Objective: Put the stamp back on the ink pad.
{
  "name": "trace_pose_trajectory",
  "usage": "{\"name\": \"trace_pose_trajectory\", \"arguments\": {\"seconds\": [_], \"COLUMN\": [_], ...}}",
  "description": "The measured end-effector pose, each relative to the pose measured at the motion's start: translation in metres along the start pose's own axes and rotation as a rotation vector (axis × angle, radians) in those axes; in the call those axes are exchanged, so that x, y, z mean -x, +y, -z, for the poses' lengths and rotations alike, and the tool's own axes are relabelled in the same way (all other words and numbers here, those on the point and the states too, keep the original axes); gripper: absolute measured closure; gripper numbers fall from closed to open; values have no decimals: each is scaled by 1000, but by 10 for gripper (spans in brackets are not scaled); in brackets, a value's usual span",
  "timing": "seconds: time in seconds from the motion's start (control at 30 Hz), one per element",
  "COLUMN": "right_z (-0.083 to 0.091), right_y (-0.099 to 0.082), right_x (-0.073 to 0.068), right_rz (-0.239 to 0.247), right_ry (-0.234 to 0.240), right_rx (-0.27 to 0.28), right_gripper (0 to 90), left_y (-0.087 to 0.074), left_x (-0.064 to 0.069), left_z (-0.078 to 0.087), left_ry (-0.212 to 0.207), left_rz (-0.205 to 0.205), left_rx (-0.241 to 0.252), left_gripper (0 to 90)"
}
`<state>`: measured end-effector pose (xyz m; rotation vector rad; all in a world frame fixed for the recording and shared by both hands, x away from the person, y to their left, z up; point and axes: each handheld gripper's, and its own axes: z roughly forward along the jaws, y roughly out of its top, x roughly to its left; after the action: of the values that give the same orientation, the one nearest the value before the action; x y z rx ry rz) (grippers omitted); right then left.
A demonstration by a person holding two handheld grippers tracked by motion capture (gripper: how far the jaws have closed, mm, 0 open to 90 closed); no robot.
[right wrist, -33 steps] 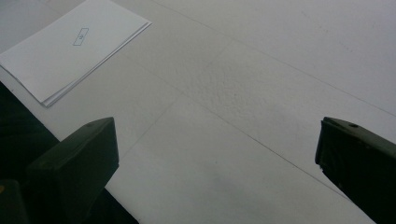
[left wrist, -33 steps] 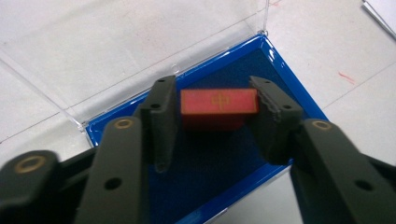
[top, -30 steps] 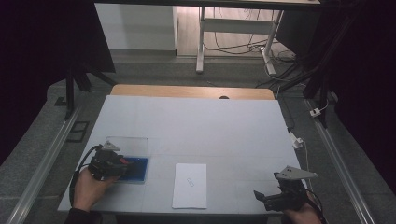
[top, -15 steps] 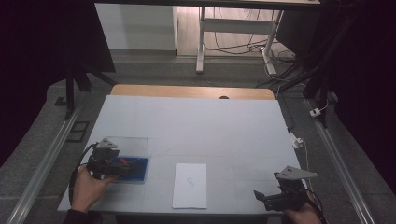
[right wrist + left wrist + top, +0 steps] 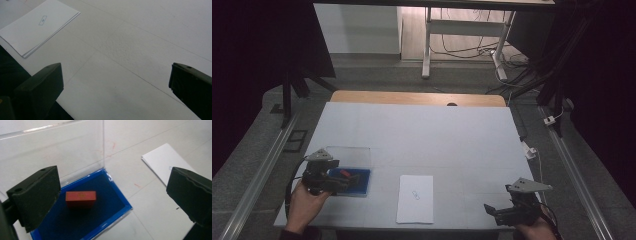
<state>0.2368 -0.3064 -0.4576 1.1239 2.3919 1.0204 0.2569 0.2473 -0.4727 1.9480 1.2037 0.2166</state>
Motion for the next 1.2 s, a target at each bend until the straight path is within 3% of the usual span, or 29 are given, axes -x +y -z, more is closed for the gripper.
{"name": "trace_pose_trajectory", "arguments": {"seconds": [0.5, 0.9, 1.2], "right_z": [0, -1, -1], "right_y": [0, 0, 0], "right_x": [0, 0, 0], "right_rz": [0, -2, -5], "right_ry": [-3, -5, -7], "right_rx": [-3, -4, -7], "right_gripper": [0, 0, 0], "left_y": [-22, -46, -59], "left_x": [16, 18, 20], "left_z": [24, 41, 45], "left_ry": [40, 70, 73], "left_rz": [-40, -12, 2], "left_rx": [-5, 1, -14], "left_gripper": [0, 0, 0]}}
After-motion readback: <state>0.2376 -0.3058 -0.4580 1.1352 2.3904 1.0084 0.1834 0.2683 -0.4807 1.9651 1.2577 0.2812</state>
